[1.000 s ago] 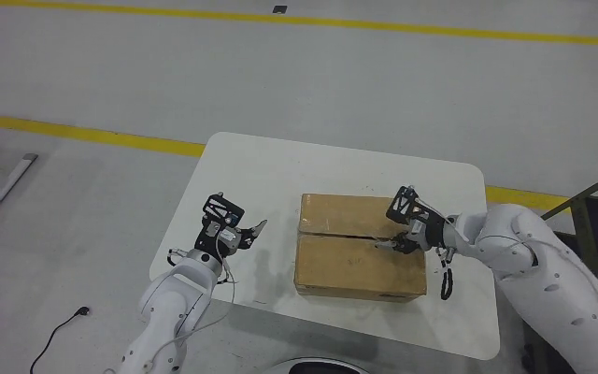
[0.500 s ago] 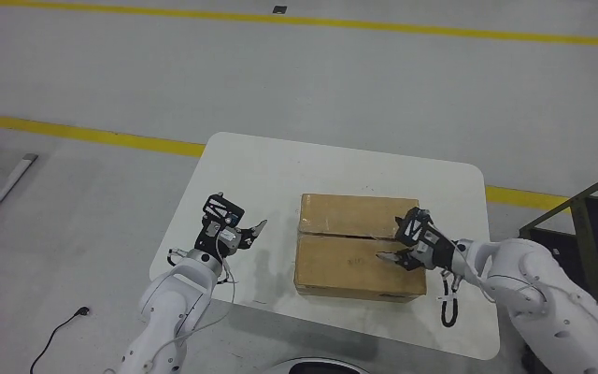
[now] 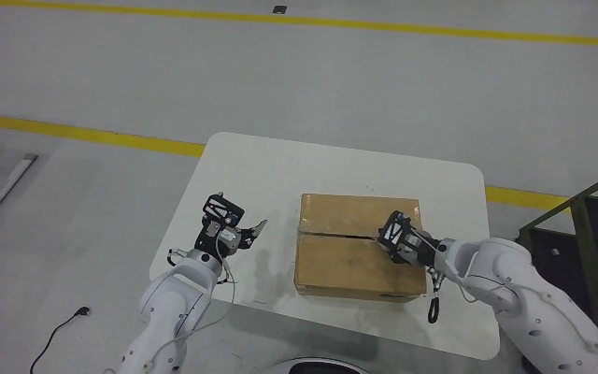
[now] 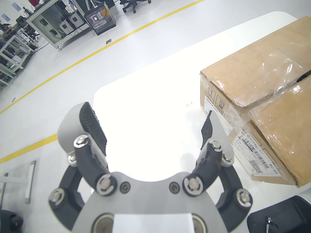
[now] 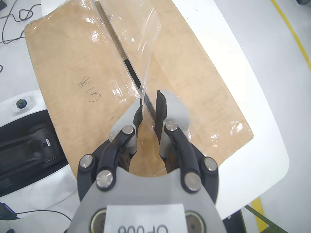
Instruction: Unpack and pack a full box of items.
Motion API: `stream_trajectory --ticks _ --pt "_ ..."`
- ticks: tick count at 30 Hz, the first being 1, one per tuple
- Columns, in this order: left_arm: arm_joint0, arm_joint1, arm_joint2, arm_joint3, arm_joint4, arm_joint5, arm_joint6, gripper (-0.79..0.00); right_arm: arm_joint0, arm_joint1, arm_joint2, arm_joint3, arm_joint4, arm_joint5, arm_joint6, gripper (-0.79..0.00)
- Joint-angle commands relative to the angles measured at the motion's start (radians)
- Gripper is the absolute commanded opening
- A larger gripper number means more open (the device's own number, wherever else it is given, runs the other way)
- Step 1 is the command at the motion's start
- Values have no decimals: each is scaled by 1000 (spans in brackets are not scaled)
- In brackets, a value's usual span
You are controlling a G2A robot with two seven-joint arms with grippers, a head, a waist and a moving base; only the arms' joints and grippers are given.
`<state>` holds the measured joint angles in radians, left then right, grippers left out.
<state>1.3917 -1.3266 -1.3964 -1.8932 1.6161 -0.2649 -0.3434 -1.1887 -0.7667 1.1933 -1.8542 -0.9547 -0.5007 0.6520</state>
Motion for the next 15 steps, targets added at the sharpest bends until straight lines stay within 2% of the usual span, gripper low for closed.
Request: stream_trajectory --ticks 1,5,10,15 --pt "0 0 0 0 0 0 0 0 11 -4 -11 10 -6 0 4 -606" --pt "0 0 0 0 0 0 0 0 32 -11 -29 22 -12 -5 9 -591" --pt "0 0 0 0 0 0 0 0 51 -18 -37 25 8 -20 8 -526" --pt "0 0 0 0 0 0 0 0 60 -22 -40 32 24 -36 24 -508"
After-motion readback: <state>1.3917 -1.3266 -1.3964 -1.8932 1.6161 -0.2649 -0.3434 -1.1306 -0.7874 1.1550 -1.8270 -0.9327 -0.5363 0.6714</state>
